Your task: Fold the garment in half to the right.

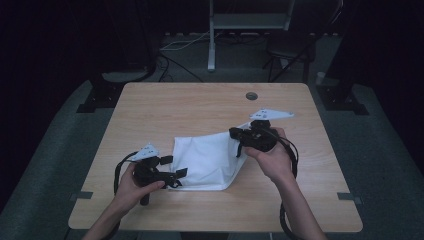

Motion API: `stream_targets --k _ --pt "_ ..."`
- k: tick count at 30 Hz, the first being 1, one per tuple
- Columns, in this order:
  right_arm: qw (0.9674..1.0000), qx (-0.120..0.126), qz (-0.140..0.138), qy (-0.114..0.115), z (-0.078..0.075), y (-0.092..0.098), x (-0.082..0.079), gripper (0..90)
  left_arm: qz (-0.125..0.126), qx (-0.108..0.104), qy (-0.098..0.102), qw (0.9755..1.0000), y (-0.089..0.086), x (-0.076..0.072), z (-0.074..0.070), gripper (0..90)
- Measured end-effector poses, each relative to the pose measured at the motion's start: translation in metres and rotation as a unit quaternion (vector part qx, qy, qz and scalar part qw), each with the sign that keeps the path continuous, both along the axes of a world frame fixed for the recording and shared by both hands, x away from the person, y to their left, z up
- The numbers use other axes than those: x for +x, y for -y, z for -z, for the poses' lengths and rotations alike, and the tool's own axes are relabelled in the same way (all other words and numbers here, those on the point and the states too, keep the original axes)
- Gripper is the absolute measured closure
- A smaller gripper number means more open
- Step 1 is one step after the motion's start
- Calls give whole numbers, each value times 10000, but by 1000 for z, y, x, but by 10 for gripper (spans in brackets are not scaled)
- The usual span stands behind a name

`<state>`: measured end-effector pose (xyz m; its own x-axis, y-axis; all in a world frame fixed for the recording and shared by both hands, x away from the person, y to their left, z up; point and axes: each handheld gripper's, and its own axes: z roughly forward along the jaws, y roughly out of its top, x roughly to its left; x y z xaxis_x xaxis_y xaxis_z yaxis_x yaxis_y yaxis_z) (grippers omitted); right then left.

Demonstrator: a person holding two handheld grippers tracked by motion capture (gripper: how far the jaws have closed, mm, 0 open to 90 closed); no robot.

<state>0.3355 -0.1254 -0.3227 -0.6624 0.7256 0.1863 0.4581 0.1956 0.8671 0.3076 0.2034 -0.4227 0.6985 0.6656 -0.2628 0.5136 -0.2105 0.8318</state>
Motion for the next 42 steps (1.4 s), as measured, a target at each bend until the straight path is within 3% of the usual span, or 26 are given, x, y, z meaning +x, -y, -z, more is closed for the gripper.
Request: stream_targets --k 7,11,22,29,33,38,42 --pt "9998 101 -148 56 -4 -14 4 872 -2 25 -4 10000 0 1 2 179" --pt "9998 -83 -179 -36 0 -21 6 845 -10 0 20 10000 -1 0 0 179" --pt "9987 -314 178 -348 23 3 8 708 -26 0 30 10000 -2 0 -1 179" --pt "9984 -321 247 -403 27 5 8 661 -21 22 21 10000 -1 0 0 179" --pt "9976 -311 431 -448 29 7 10 540 -48 -35 58 10000 -1 -1 -1 179" --pt "9916 -169 1039 -751 43 25 18 420 -41 -102 116 9999 -1 -3 -3 179" --pt "9838 -99 1473 -1018 55 42 29 381 -26 -126 121 9998 0 -3 -3 179"
